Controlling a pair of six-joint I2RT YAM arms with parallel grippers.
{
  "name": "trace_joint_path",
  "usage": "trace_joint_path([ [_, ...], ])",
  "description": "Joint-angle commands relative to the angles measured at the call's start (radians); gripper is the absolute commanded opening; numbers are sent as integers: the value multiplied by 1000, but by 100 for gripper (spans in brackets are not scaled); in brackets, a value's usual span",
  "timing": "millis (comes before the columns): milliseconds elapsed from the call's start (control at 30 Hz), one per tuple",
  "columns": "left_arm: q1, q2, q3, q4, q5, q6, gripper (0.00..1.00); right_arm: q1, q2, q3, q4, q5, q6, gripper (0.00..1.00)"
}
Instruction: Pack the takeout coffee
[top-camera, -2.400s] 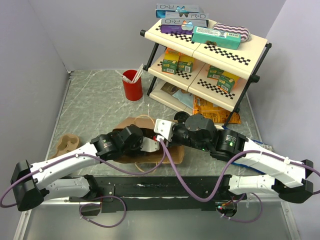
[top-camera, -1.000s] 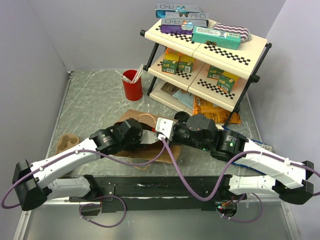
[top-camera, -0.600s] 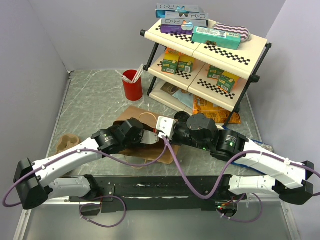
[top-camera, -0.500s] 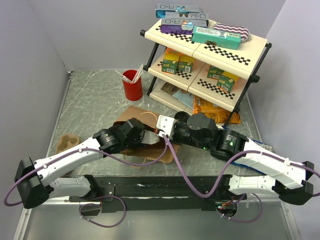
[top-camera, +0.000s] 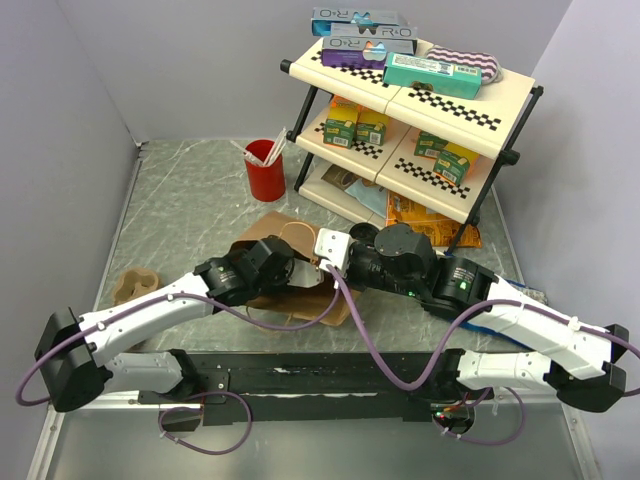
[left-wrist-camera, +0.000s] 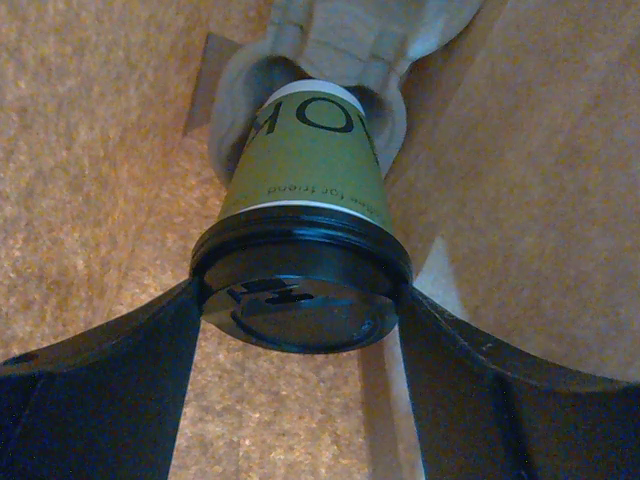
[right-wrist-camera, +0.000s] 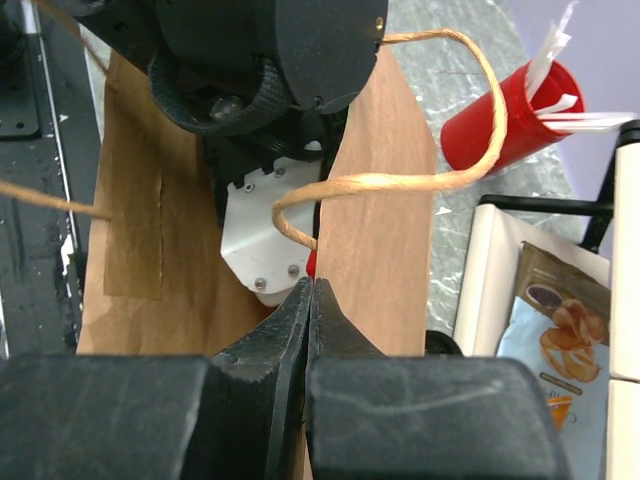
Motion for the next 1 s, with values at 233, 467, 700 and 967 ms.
trace_joint_path([
  [233, 57, 52, -20, 118, 63, 18, 1, -27, -14, 20, -30, -86, 34, 0],
  [467, 79, 100, -16, 159, 105, 41, 1, -44, -15, 13, -33, -109, 46, 0],
  [700, 85, 141, 7, 184, 148, 63, 1, -67, -12, 5, -13, -83, 57, 0],
  [967, 88, 143, 23, 173, 220, 90, 1, -110, 5, 17, 2, -56, 84, 0],
])
